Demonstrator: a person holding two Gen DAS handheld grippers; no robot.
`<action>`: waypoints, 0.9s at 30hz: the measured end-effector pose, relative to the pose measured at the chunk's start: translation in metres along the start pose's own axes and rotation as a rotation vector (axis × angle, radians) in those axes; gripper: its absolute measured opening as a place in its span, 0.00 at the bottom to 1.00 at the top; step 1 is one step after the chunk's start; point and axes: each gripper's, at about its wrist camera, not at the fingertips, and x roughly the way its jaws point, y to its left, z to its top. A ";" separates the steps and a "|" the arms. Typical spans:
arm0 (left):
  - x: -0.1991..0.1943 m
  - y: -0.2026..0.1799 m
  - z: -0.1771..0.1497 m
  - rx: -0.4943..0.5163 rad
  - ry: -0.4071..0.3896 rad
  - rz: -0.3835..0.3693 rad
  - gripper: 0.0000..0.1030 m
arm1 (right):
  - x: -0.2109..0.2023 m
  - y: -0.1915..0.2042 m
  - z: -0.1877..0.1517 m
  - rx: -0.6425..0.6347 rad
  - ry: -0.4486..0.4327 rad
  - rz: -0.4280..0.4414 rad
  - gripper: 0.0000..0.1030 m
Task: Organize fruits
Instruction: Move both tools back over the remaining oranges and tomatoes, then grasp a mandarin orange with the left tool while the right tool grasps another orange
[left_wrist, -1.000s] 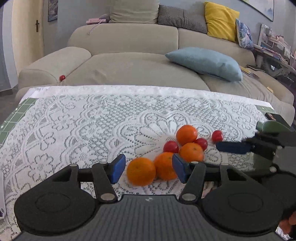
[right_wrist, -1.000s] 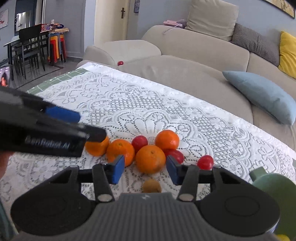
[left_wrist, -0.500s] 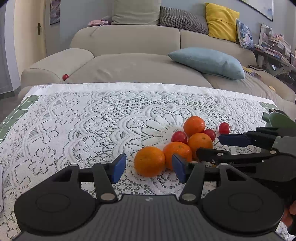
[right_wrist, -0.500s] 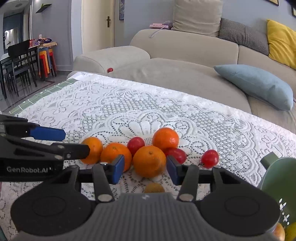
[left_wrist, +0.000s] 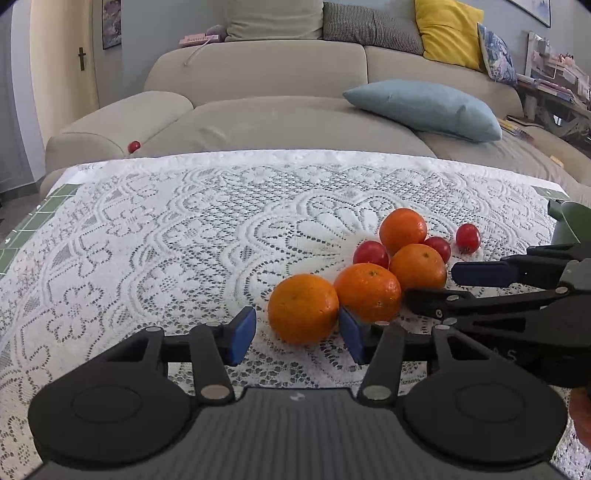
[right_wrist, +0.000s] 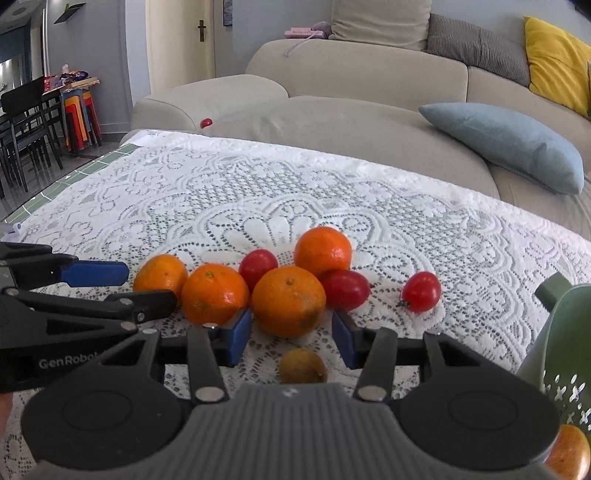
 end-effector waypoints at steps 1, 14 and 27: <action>0.001 0.000 0.000 -0.001 -0.004 0.000 0.56 | 0.001 -0.001 0.000 0.005 0.001 0.003 0.44; 0.006 0.001 0.001 -0.004 -0.027 -0.004 0.55 | 0.006 -0.005 -0.002 0.016 -0.009 0.025 0.44; 0.001 0.001 0.002 -0.019 -0.009 -0.008 0.48 | -0.001 -0.004 -0.001 0.010 -0.014 0.025 0.37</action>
